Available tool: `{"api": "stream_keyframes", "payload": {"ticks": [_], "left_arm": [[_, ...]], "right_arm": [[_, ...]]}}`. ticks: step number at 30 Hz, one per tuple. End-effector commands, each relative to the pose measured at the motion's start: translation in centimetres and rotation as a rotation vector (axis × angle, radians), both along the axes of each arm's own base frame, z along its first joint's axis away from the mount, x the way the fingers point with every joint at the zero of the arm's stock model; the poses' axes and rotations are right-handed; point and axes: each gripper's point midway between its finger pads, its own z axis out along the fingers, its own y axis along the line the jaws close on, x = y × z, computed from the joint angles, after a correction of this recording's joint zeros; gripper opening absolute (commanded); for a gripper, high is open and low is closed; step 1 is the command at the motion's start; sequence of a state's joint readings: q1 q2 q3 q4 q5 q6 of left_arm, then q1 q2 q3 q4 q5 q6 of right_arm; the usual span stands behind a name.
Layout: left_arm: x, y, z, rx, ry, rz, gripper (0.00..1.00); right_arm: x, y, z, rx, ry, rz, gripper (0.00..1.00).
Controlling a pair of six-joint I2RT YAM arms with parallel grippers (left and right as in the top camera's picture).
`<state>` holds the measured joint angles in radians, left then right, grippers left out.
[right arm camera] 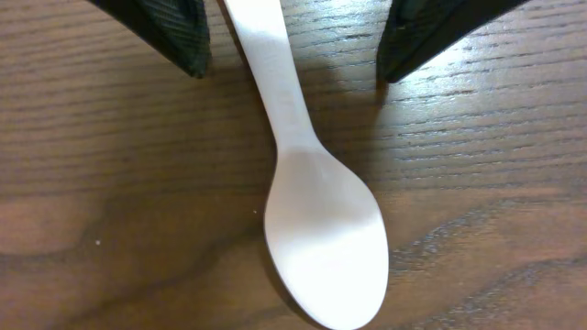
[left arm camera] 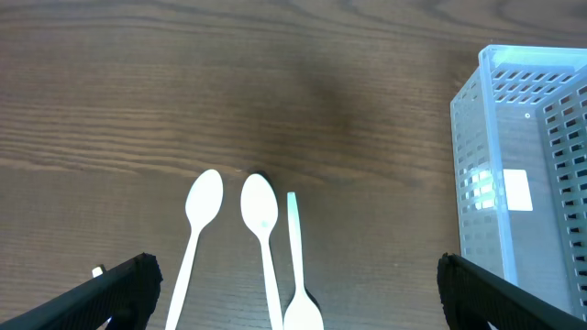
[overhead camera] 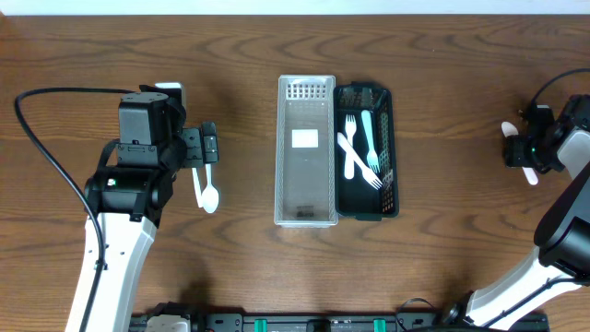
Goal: Pack container
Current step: 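Lift the white spoon with the right gripper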
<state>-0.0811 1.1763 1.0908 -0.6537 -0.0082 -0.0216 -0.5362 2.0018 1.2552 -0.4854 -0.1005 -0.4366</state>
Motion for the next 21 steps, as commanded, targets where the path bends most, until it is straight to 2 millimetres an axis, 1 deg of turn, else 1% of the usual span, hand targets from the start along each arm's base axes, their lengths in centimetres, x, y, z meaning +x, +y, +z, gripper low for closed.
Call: {"api": "stream_keyframes", "payload": {"ticks": [1, 3, 5, 8, 11, 15, 17, 21], "left_arm": [[0.3, 0.4, 0.6, 0.023, -0.014, 0.007, 0.98], [0.3, 0.4, 0.6, 0.023, -0.014, 0.007, 0.98], [0.3, 0.4, 0.6, 0.023, -0.014, 0.007, 0.98], [0.3, 0.4, 0.7, 0.023, -0.014, 0.007, 0.98], [0.3, 0.4, 0.6, 0.023, -0.014, 0.007, 0.98], [0.3, 0.4, 0.6, 0.023, -0.014, 0.007, 0.98], [0.3, 0.4, 0.6, 0.023, -0.014, 0.007, 0.98], [0.3, 0.4, 0.6, 0.023, -0.014, 0.007, 0.98]], "right_arm": [[-0.8, -0.4, -1.0, 0.015, 0.033, -0.084, 0.49], [-1.4, -0.4, -1.2, 0.032, 0.056, -0.149, 0.44], [-2.2, 0.1, -1.4, 0.073, 0.084, -0.228, 0.4], [-3.3, 0.8, -1.7, 0.14, 0.121, -0.392, 0.38], [-4.5, 1.5, -1.9, 0.188, 0.169, -0.506, 0.37], [-5.6, 2.4, -2.1, 0.205, 0.222, -0.533, 0.37], [-6.1, 2.3, -2.1, 0.189, 0.242, -0.536, 0.36], [-6.4, 1.8, -2.1, 0.161, 0.252, -0.568, 0.3]]}}
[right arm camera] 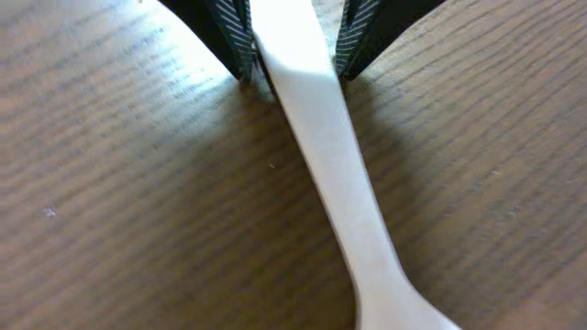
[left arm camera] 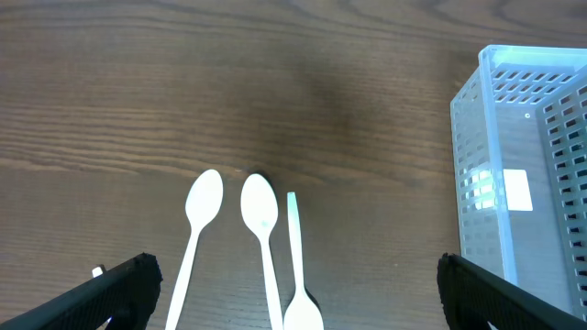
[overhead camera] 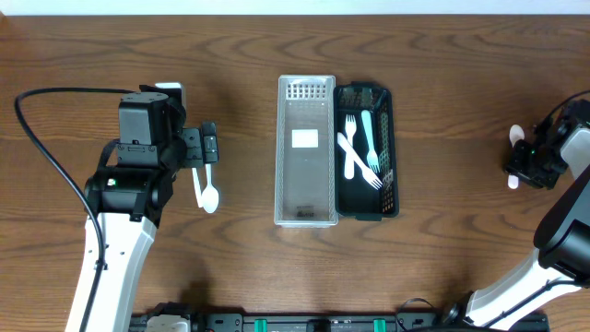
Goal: Pack container
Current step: 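Lift the white spoon with the right gripper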
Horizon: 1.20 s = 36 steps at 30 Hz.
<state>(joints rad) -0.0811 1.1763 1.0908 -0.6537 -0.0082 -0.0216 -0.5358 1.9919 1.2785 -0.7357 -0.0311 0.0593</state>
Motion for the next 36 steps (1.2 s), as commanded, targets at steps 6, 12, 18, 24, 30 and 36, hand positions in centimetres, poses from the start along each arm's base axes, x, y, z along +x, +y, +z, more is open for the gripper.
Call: {"api": "stream_keyframes", "payload": {"ticks": [6, 12, 18, 24, 30, 36], "left_arm": [[0.3, 0.4, 0.6, 0.023, -0.014, 0.007, 0.98], [0.3, 0.4, 0.6, 0.023, -0.014, 0.007, 0.98], [0.3, 0.4, 0.6, 0.023, -0.014, 0.007, 0.98], [0.3, 0.4, 0.6, 0.023, -0.014, 0.007, 0.98], [0.3, 0.4, 0.6, 0.023, -0.014, 0.007, 0.98], [0.3, 0.4, 0.6, 0.023, -0.014, 0.007, 0.98]], "right_arm": [[0.5, -1.5, -1.4, -0.063, -0.018, -0.088, 0.45], [1.3, -1.9, -1.2, -0.09, -0.043, 0.015, 0.52], [0.7, -2.2, -1.3, -0.082, -0.03, -0.062, 0.43], [-0.8, -3.0, -2.1, -0.07, 0.012, -0.227, 0.37], [-2.2, -2.3, -2.9, -0.039, 0.075, -0.229, 0.29], [-2.3, -1.6, -2.9, -0.031, 0.09, -0.213, 0.22]]}}
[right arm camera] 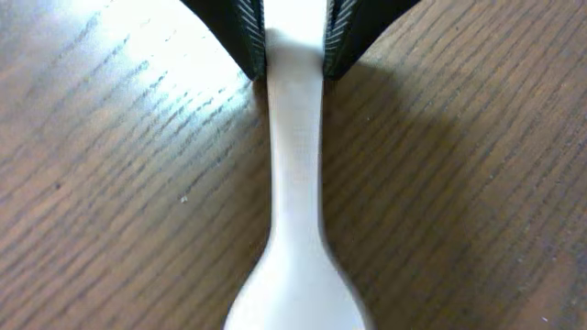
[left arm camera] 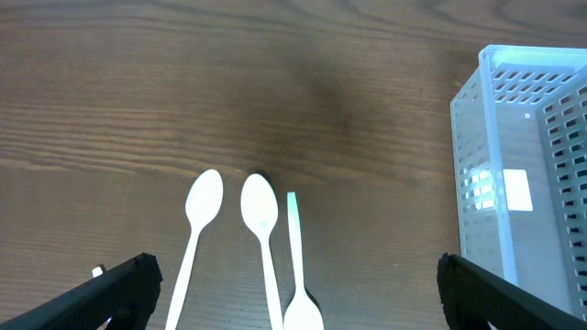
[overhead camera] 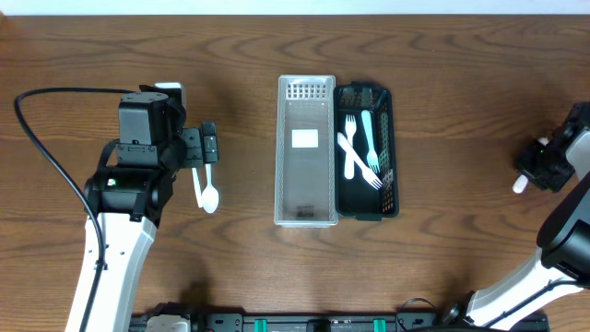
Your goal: Pack container
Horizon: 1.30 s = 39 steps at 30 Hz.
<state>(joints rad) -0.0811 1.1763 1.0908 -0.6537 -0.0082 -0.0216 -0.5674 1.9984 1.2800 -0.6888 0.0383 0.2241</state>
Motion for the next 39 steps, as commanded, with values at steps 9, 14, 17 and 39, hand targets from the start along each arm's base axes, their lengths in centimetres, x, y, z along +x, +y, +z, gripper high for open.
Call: {"api": "stream_keyframes", "payload": {"ticks": [9, 14, 17, 39], "left_arm": [[0.3, 0.4, 0.6, 0.023, -0.014, 0.007, 0.98], [0.3, 0.4, 0.6, 0.023, -0.014, 0.007, 0.98], [0.3, 0.4, 0.6, 0.023, -0.014, 0.007, 0.98], [0.3, 0.4, 0.6, 0.023, -0.014, 0.007, 0.98]], "right_arm": [[0.3, 4.2, -1.6, 0.056, 0.056, 0.104, 0.15], [3.2, 7.4, 1.5, 0.023, -0.033, 0.237, 0.15], [5.0, 10.1, 4.2, -0.003, -0.107, 0.321, 0.15], [4.7, 35.8, 12.6, 0.084, -0.367, 0.856, 0.15]]}}
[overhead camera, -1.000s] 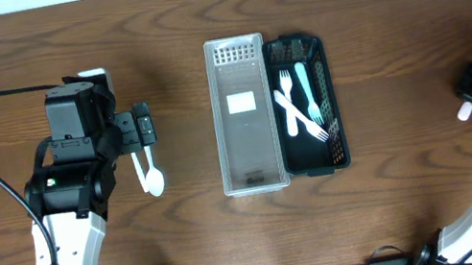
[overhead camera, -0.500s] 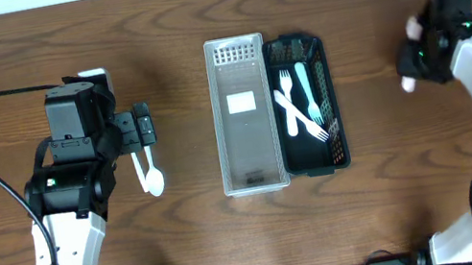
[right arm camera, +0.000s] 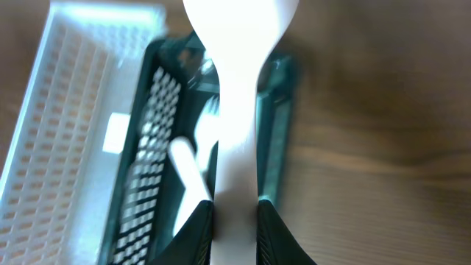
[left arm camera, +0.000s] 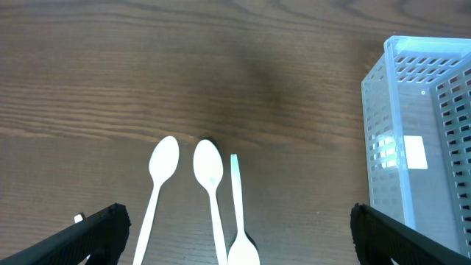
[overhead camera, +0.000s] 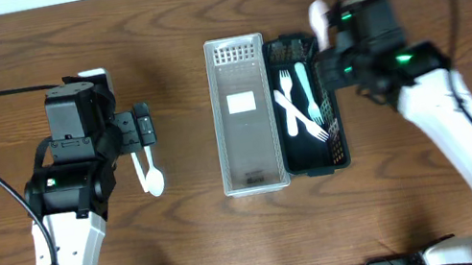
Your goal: Pack container
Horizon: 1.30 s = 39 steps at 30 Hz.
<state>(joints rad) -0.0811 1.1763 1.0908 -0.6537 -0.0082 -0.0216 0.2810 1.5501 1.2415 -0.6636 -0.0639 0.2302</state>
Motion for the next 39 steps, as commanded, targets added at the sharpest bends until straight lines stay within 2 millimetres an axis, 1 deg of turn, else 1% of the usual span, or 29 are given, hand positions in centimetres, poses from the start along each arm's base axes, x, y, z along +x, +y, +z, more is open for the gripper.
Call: {"api": "stream_keyframes", "payload": {"ticks": [1, 2, 3, 4, 5, 6, 8, 10, 11, 14, 17, 19, 21, 23, 24, 25, 28, 30, 32, 34, 39], "left_arm": [[0.3, 0.4, 0.6, 0.023, -0.014, 0.007, 0.98], [0.3, 0.4, 0.6, 0.023, -0.014, 0.007, 0.98], [0.3, 0.4, 0.6, 0.023, -0.014, 0.007, 0.98], [0.3, 0.4, 0.7, 0.023, -0.014, 0.007, 0.98], [0.3, 0.5, 0.6, 0.023, -0.014, 0.007, 0.98], [0.3, 0.4, 0.6, 0.023, -0.014, 0.007, 0.98], [0.3, 0.4, 0.6, 0.023, -0.014, 0.007, 0.98], [0.3, 0.4, 0.6, 0.023, -0.014, 0.007, 0.98], [0.3, 0.4, 0.6, 0.023, -0.014, 0.007, 0.98], [0.3, 0.4, 0.6, 0.023, -0.014, 0.007, 0.98], [0.3, 0.4, 0.6, 0.023, -0.014, 0.007, 0.98], [0.3, 0.4, 0.6, 0.023, -0.014, 0.007, 0.98], [0.3, 0.4, 0.6, 0.017, -0.014, 0.011, 0.98], [0.1, -0.1, 0.5, -0.039, -0.003, 0.024, 0.98], [-0.8, -1.0, -0.3, -0.102, 0.049, 0.018, 0.98], [-1.7, -1.2, -1.0, -0.115, 0.097, 0.013, 0.98], [-2.1, -1.5, -1.7, -0.132, 0.134, 0.017, 0.98], [-2.5, -1.3, -2.6, -0.135, 0.178, 0.038, 0.98], [-2.7, -0.3, -3.7, -0.147, 0.225, 0.124, 0.98], [-2.7, 0.6, -5.4, -0.141, 0.289, 0.187, 0.98], [-2.6, 1.1, -9.9, -0.112, 0.471, 0.207, 0.98]], "right_arm": [[-1.1, 2.7, -4.7, 0.004, 0.124, 0.009, 0.14], [-1.2, 3.5, -5.6, 0.001, 0.141, 0.02, 0.16], [-1.3, 4.1, -6.3, -0.002, 0.153, 0.03, 0.22], [-1.4, 4.8, -6.9, -0.007, 0.16, 0.047, 0.33], [-1.5, 5.3, -7.2, -0.01, 0.162, 0.06, 0.47], [-1.5, 5.5, -7.2, -0.013, 0.158, 0.064, 0.54], [-0.9, 5.2, -6.1, -0.029, 0.116, 0.06, 0.67], [0.5, 3.6, -3.8, -0.065, 0.039, 0.017, 0.8], [1.2, 2.7, -2.4, -0.073, 0.0, -0.015, 0.84], [2.6, -0.8, 2.2, -0.057, -0.112, -0.105, 0.88], [3.1, -6.1, 6.2, -0.029, -0.203, -0.229, 0.94], [2.9, -9.5, 7.9, -0.025, -0.238, -0.309, 0.97], [2.2, -13.3, 9.0, -0.032, -0.254, -0.402, 0.98], [1.4, -15.9, 9.2, -0.033, -0.247, -0.462, 0.99], [0.9, -17.1, 9.1, -0.028, -0.234, -0.489, 0.99], [0.5, -18.0, 8.8, -0.021, -0.214, -0.51, 0.99], [-0.9, -20.0, 7.5, -0.022, -0.148, -0.563, 0.99], [-1.7, -20.8, 6.7, -0.026, -0.105, -0.587, 0.99], [-2.3, -21.1, 6.0, -0.03, -0.07, -0.599, 0.99], [-2.7, -21.0, 5.3, -0.032, -0.042, -0.6, 0.99], [-3.1, -21.0, 4.1, -0.034, -0.008, -0.599, 0.99]]}}
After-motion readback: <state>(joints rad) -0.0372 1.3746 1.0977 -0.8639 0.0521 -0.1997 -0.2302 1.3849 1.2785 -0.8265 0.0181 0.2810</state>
